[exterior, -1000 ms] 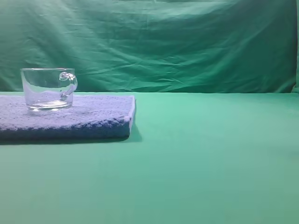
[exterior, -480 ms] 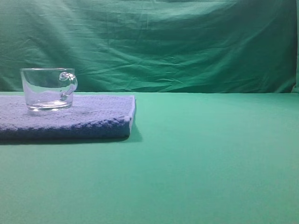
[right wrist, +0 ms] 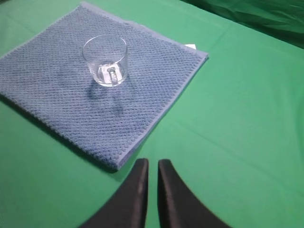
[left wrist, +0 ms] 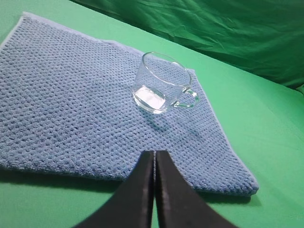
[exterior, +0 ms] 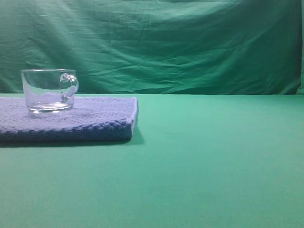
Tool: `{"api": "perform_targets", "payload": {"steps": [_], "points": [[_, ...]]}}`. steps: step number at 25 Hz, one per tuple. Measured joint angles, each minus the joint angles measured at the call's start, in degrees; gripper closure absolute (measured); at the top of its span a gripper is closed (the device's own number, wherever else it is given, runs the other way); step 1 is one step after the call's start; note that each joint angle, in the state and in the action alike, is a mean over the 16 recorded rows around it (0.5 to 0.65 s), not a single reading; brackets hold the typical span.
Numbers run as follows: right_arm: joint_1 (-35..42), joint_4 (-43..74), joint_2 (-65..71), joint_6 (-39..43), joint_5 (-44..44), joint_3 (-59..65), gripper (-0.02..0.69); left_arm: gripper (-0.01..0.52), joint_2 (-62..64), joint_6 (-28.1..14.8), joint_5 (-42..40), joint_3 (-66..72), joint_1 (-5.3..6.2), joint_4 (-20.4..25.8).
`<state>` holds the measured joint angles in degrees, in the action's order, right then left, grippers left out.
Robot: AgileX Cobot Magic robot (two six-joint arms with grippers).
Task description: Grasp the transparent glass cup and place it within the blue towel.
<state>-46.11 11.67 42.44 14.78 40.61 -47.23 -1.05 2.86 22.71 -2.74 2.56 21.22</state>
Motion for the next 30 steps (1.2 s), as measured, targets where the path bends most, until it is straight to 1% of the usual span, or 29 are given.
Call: {"api": "perform_targets", "payload": {"steps": [9, 15, 22, 30], "points": [[0.35, 1.26, -2.63, 0.25, 2.41, 0.7, 0.615, 0.514, 0.0, 0.0, 0.0, 0.0, 0.0, 0.0], [3.82, 2.16, -4.75, 0.27, 2.83, 1.85, 0.615, 0.514, 0.0, 0.0, 0.0, 0.0, 0.0, 0.0], [13.35, 2.39, -12.84, 0.34, -0.66, 7.72, 0.615, 0.514, 0.0, 0.0, -0.01, 0.0, 0.0, 0.0], [27.92, 1.94, -28.7, 0.48, -10.65, 22.23, 0.615, 0.514, 0.0, 0.0, -0.03, 0.0, 0.0, 0.0]]}}
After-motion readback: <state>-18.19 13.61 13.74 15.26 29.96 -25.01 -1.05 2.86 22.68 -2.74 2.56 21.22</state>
